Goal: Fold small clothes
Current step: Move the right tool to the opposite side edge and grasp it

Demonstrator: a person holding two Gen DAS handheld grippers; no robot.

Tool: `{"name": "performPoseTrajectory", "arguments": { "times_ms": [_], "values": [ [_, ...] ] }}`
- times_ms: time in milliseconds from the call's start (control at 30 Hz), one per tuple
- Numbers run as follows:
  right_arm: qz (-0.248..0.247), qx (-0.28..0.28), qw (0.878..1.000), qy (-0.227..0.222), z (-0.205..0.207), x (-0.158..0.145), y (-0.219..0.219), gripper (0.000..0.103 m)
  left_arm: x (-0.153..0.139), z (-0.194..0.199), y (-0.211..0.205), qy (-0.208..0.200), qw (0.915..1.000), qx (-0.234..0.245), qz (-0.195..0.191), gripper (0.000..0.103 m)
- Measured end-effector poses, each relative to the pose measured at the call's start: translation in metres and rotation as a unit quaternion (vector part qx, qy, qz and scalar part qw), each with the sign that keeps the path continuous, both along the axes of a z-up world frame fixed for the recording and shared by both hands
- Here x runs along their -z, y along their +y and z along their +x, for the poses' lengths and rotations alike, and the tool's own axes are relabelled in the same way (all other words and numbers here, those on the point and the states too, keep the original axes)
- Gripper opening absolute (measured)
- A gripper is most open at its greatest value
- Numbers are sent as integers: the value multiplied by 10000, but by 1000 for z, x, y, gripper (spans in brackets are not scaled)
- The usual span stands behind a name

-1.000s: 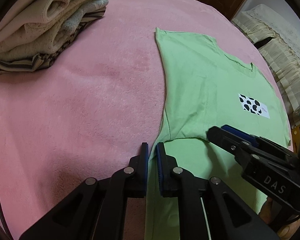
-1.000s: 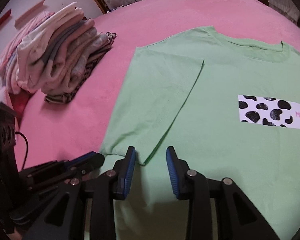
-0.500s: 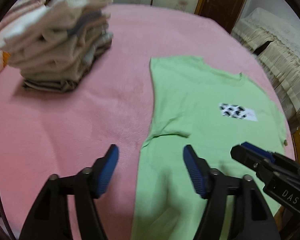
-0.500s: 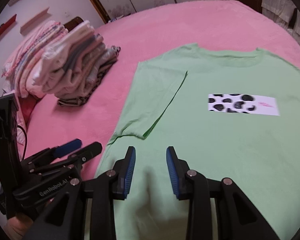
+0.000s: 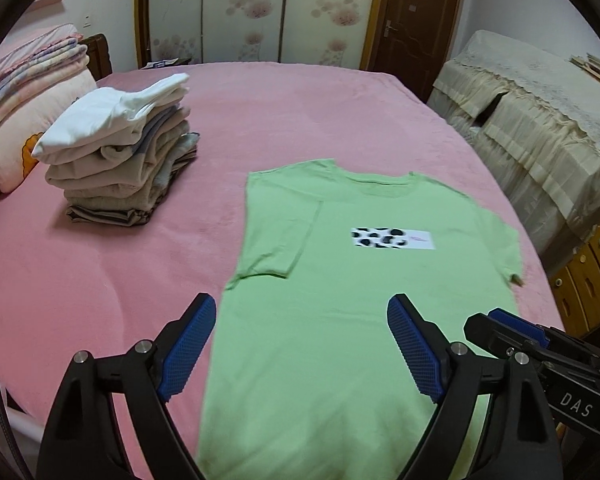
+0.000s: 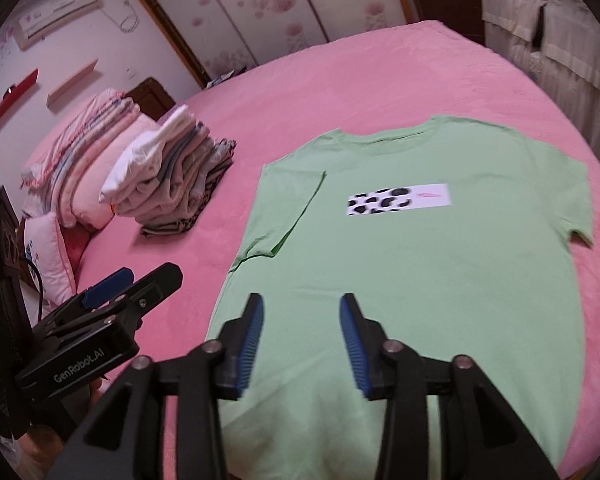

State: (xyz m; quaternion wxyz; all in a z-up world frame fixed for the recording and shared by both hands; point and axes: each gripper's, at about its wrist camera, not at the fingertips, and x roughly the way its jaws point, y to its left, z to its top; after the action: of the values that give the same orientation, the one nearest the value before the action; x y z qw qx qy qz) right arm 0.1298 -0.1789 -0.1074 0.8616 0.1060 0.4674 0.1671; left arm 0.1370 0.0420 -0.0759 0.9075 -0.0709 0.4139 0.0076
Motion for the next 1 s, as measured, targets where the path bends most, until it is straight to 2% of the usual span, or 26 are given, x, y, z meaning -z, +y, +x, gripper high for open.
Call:
{"name": "performPoseTrajectory", "arguments": {
  "times_ms": [133, 267, 467, 700, 833, 1000],
  "values": [
    [-93, 100, 9999, -103, -18, -11, -19, 45, -11, -13, -19, 19, 9999, 103, -34, 90],
    [-119, 140, 9997, -146, -32, -15, -33, 45, -20, -25, -31, -1, 9999, 109, -103, 98],
    [-353, 249, 9991, -51, -44, -11, -51, 47, -28, -35, -47, -185, 9995, 128, -199, 98],
    [-328, 443, 9985, -56, -49, -5, -79, 47, -30, -33, -95, -306, 9971, 683, 125, 99],
    [-381, 583, 9975, -104, -49, -4, -98, 47, -34, -26, -117, -396, 9958, 781, 273, 99],
    [-494, 750, 9956, -248, -42, -7, -126, 47, -36, -7, -141, -399, 9934, 1033, 296, 99]
  ]
}}
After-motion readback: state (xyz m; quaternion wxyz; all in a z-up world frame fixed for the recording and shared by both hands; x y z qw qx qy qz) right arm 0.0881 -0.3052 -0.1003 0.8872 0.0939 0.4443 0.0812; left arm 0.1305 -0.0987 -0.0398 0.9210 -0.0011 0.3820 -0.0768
